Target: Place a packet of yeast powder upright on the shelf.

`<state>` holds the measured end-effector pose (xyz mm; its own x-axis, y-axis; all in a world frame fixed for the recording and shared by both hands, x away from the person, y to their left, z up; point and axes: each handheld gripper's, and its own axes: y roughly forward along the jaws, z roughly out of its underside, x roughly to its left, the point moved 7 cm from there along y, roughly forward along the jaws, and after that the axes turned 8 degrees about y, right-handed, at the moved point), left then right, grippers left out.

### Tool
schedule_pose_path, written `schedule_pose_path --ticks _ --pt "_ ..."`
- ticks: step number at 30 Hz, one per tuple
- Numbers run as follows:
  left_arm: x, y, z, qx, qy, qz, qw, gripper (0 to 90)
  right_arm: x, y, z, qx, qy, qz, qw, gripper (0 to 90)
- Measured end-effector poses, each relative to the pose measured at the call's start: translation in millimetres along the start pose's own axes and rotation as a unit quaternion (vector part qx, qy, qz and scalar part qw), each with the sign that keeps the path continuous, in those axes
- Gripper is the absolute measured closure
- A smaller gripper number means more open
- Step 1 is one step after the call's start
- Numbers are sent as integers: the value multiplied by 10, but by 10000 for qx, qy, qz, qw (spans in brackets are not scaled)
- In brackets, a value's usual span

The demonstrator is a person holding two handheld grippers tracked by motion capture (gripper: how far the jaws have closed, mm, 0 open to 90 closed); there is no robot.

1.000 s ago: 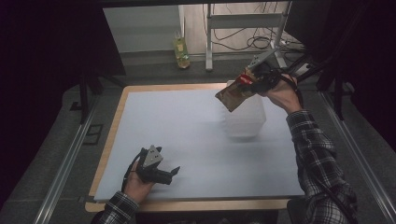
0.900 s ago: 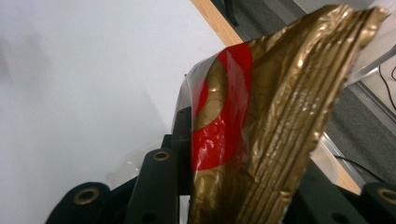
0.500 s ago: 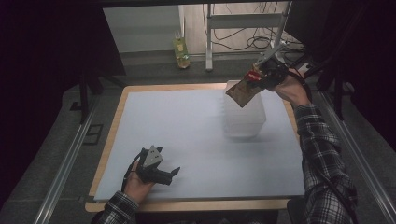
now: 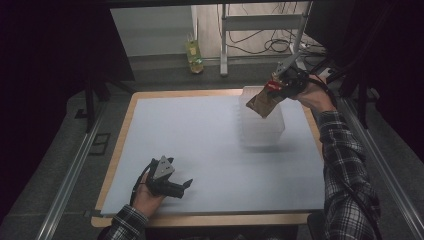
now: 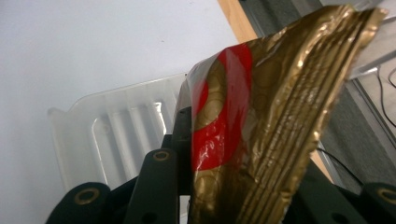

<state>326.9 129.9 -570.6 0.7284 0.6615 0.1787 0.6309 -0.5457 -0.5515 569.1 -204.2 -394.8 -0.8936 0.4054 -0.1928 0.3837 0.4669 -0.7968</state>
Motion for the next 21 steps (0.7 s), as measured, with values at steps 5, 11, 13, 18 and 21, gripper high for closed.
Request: schedule_pose_path --ticks 5,11,13,18,21 --pt "-7 1 -1 8 18 2 10000 0 32 15 10 38 -213 -171 9996 710" --pt "-7 1 1 15 18 6 10000 0 59 53 32 159 -305 -290 9990 712" --pt "-6 4 5 27 26 18 10000 0 64 68 47 225 -317 -327 9987 713" --pt "-8 6 5 36 37 5 10000 0 49 85 64 340 -314 -295 9985 715" --pt "-10 9 5 41 39 7 10000 0 61 100 63 398 -357 -305 9981 715"
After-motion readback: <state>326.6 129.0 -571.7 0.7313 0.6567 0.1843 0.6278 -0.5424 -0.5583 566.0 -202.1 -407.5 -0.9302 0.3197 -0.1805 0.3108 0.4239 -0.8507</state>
